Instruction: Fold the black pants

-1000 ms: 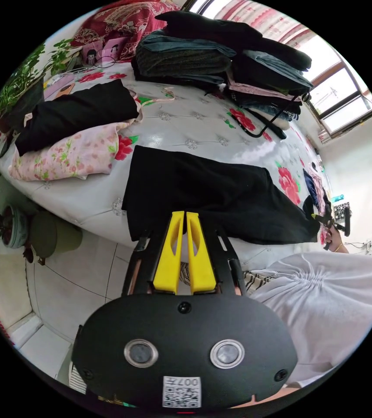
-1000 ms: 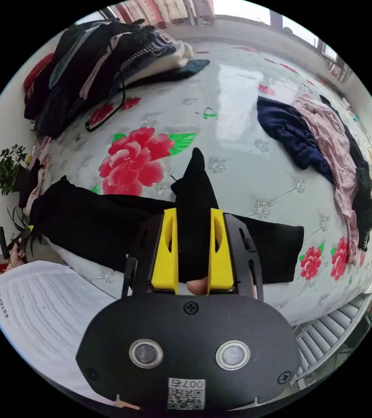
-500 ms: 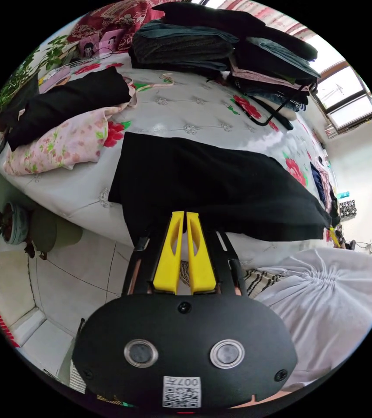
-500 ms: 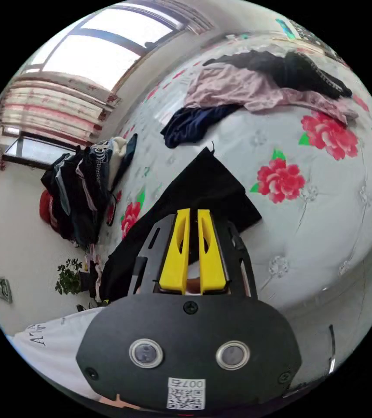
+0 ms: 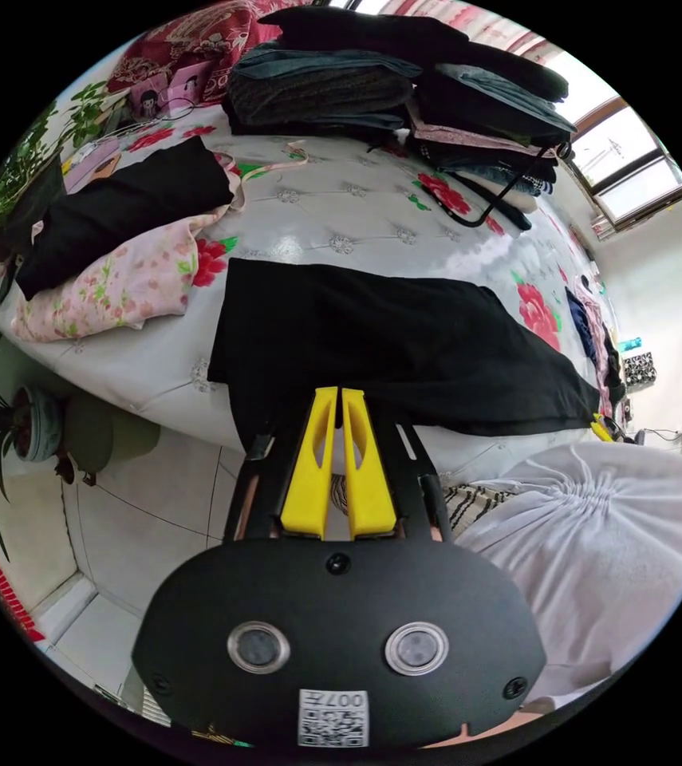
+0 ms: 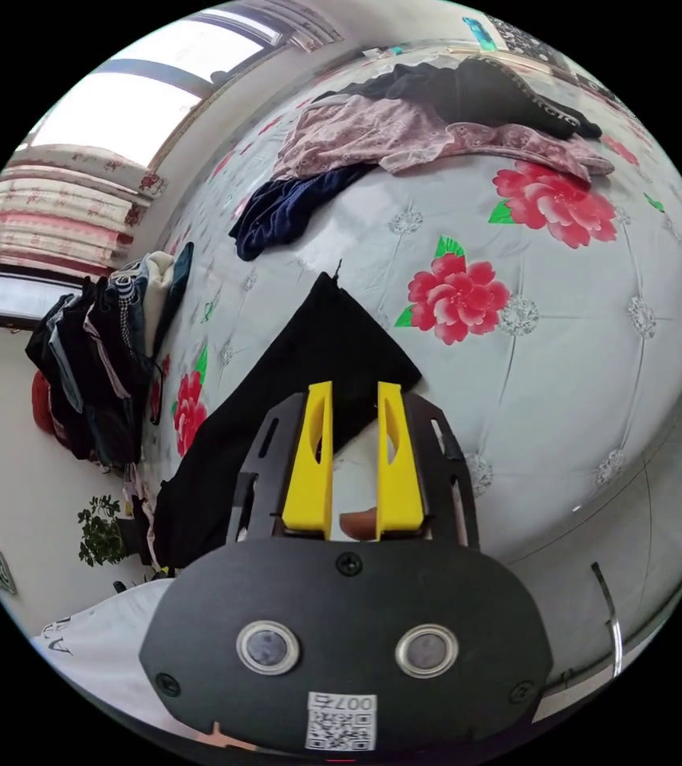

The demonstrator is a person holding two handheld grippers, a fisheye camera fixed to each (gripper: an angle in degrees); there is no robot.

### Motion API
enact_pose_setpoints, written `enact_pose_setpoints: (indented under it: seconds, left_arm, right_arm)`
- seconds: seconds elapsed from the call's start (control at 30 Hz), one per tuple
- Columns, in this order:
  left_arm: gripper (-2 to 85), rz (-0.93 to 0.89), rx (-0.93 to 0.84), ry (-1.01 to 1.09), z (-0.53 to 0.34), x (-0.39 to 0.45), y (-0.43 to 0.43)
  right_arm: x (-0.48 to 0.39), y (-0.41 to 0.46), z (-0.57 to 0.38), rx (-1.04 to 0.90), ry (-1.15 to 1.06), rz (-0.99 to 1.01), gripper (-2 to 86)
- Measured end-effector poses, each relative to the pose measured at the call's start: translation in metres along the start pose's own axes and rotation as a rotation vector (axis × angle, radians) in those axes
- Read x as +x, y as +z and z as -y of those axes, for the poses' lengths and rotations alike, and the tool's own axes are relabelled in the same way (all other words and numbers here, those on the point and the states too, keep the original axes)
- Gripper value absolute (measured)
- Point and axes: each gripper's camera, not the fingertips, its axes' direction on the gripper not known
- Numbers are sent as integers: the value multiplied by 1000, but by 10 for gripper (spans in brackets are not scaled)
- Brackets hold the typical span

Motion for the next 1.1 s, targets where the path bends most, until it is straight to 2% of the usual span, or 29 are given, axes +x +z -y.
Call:
enact_pose_setpoints:
  seconds: [0.1,0.33,0.5,0.67,0.77,0.9,1.0,1.1]
  left_arm:
    - [-9,-10,24,14,4,-4,-19]
    - [-9,-68,86,-50,-1,-40,-54]
    - [1,-211,70,-219,0,-77,-41]
    - [47,-267,173,-300,-7,-99,-74]
    - [61,-307,278,-397,-27,-117,-95]
    - [73,-371,339,-547,-46,-149,-99]
    - [80,-385,318,-599,-42,-163,-95]
    - [80,-396,327,-641,-36,-172,-93]
  right_arm:
    - [-1,2,12,-9,-1,-84,5]
    - [12,-38,7,114,-104,-2,4]
    - [50,-8,2,27,-3,-15,30]
    - [79,-5,-15,135,89,96,77]
    - [89,3,-32,226,142,144,78]
    - [92,25,-37,224,202,176,57]
    - [78,50,-31,122,163,210,31]
    - [30,52,-34,126,-23,290,17]
